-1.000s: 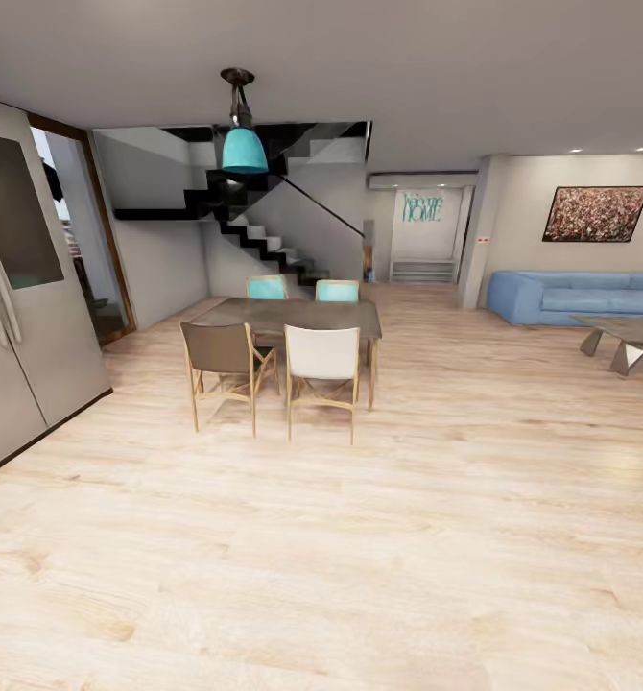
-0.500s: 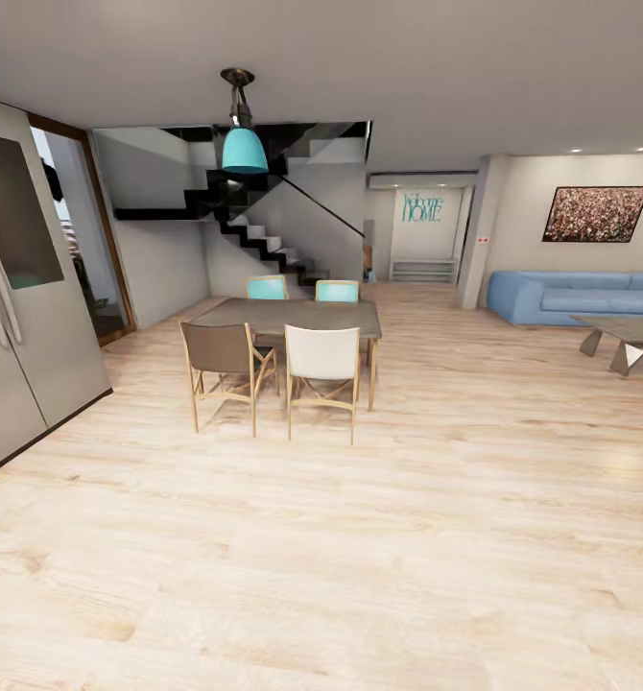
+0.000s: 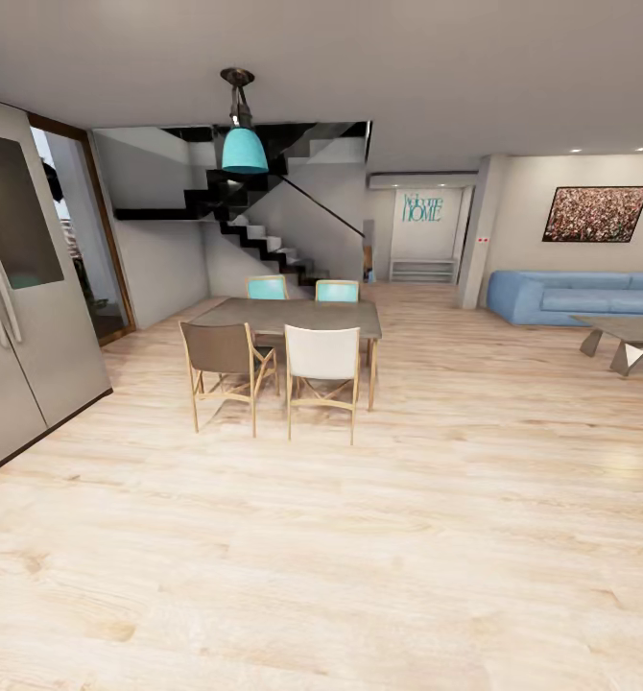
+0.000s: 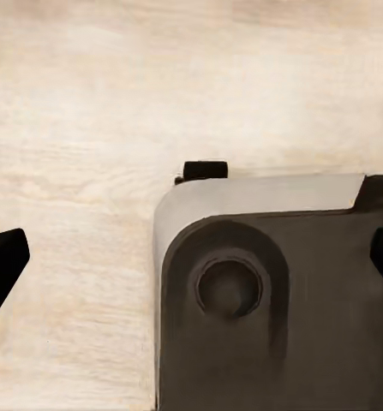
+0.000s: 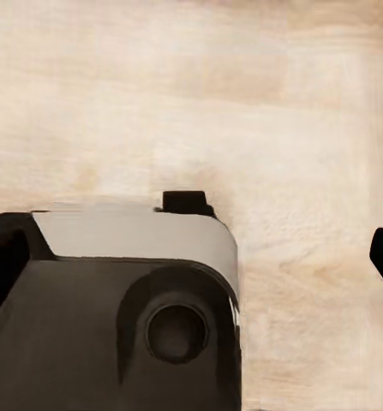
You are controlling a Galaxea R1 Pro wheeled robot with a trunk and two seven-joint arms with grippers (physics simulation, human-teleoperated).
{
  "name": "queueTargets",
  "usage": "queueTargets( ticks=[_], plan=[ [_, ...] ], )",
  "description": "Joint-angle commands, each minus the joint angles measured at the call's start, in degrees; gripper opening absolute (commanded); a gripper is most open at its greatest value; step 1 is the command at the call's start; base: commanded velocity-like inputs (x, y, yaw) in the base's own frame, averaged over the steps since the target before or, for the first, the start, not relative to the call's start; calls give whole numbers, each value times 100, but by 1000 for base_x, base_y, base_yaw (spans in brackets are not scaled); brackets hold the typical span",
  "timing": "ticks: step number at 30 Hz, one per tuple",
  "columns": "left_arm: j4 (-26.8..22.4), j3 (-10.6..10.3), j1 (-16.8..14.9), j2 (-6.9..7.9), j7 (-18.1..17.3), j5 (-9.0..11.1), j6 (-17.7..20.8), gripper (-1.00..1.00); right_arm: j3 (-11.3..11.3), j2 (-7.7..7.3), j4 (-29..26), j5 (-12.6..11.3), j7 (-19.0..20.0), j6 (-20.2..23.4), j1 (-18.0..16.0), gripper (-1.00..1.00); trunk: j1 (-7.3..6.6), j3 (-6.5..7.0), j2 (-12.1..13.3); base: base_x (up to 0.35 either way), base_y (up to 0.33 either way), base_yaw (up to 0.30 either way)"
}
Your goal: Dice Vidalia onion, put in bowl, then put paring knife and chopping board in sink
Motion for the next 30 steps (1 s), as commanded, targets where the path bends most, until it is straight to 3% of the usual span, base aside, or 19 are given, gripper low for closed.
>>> queueTargets(
  ticks=[1,6,8,9,12,30],
  plan=[
    [-1922,5,-7,3,3,5,-28,100,0,1,-2137,1,-91,-15,-5,100,0,-5,-3,0,0,0],
    [-2150,74,-9,75,1,35,-124,100,4,7,-2813,-22,-460,-40,-6,100,0,-5,-3,0,0,0],
    [-2102,170,-9,142,-3,58,-365,100,17,8,-2849,-37,-487,-137,-6,100,0,-5,-3,0,0,0],
    [-1938,293,-9,174,-4,77,-750,100,26,8,-2819,-30,-503,-387,-7,100,0,-5,-3,0,0,0],
    [-1688,360,-9,157,-5,77,-972,100,29,8,-2733,-21,-524,-604,-6,100,0,-5,-3,0,0,0],
    [-1563,384,-9,111,-5,77,-1061,100,30,8,-2584,-9,-524,-703,-6,100,0,-5,-3,0,0,0]
  ],
)
